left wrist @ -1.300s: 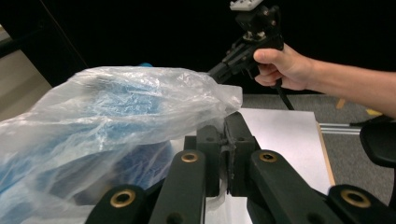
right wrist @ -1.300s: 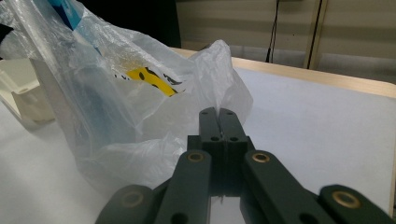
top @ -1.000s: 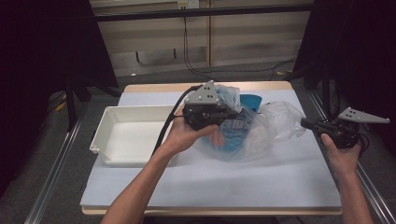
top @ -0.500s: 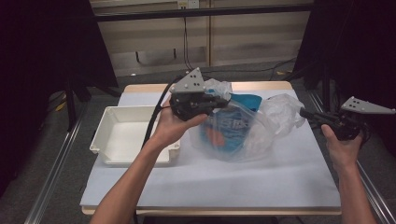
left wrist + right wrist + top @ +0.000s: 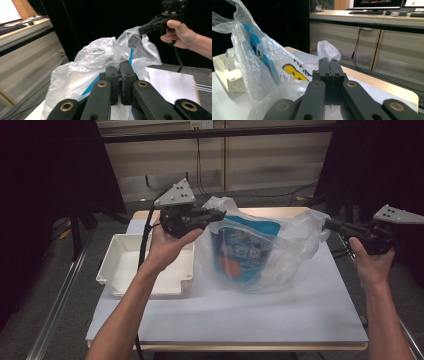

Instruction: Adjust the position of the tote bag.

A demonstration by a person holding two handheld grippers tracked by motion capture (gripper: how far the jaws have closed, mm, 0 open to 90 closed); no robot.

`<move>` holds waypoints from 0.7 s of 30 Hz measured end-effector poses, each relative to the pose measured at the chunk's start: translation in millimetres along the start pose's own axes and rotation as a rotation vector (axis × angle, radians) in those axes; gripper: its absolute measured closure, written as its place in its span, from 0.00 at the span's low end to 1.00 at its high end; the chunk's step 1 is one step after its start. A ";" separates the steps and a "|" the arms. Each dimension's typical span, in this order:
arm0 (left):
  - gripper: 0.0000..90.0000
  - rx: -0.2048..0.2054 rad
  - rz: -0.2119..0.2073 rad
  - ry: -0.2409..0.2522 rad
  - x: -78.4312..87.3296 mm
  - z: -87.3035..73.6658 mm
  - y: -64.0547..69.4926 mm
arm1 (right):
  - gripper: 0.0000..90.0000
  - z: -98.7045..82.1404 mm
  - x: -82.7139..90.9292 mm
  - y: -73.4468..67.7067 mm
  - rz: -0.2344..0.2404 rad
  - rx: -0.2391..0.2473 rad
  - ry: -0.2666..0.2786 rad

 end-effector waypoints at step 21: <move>0.98 0.056 0.124 0.009 58.6 -18.7 -44.7 | 1.00 53.2 -10.7 -28.6 0.035 0.067 0.029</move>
Point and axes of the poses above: each handheld gripper's, and its own axes: x roughly backward along the jaws, z roughly out of its top, y roughly to its right, the point moved 10 cm from there along -x, roughly forward along the jaws, and after that the axes turned 6 degrees about -x, right-handed, at the moved point
